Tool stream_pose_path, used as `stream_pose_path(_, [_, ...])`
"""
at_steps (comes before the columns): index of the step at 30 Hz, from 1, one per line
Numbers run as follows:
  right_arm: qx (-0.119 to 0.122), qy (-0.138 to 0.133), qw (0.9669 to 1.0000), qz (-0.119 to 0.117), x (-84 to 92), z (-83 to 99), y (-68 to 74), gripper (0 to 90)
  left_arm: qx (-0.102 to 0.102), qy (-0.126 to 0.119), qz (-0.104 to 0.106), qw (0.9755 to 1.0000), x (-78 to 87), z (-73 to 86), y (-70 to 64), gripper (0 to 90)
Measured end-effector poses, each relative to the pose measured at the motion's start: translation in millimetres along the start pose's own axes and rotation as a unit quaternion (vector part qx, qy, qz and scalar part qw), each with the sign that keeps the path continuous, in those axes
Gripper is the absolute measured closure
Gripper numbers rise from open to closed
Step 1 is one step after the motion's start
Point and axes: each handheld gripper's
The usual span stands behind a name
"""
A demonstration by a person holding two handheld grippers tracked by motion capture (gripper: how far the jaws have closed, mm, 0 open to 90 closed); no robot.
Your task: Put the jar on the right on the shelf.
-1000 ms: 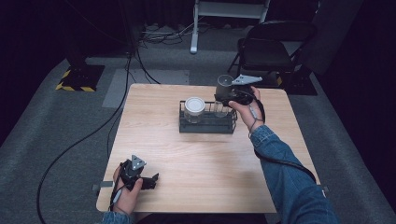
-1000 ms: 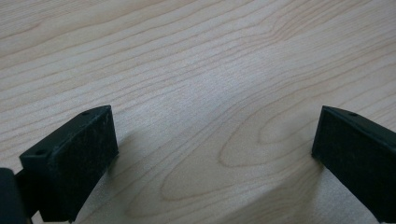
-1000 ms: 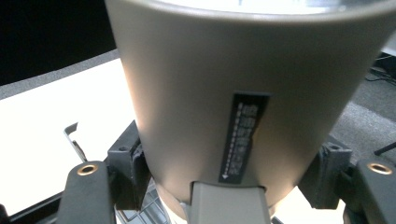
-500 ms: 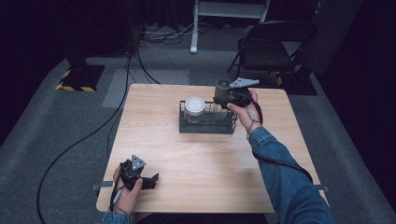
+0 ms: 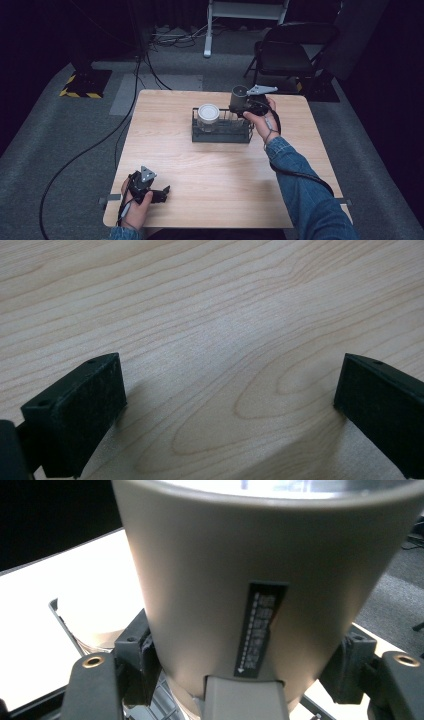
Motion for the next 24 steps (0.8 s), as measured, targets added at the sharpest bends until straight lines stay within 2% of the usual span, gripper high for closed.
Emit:
stream_pose_path(14, [0.011, -0.008, 0.9999, -0.005, 1.3, 2.6, 0.5, 28.5, 0.000, 0.000, 0.000, 1.0000, 0.0, 0.0, 0.0, 0.1])
stream_pose_path(20, [0.006, -0.011, 0.9999, -0.002, 4.7, 2.7, 2.8, 19.7, 0.000, 0.000, 0.000, 1.0000, 0.0, 0.0, 0.0, 0.1])
stream_pose_path(24, [0.005, -0.011, 0.9999, 0.000, 12.0, 2.6, 4.2, 16.9, 0.000, 0.000, 0.000, 1.0000, 0.0, 0.0, 0.0, 0.1])
Point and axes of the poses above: each handheld gripper's, and its own axes: x roughly backward along the jaws, z roughly out of its underside, y roughly to its left, and after that the axes turned 15 degrees about y, right-handed
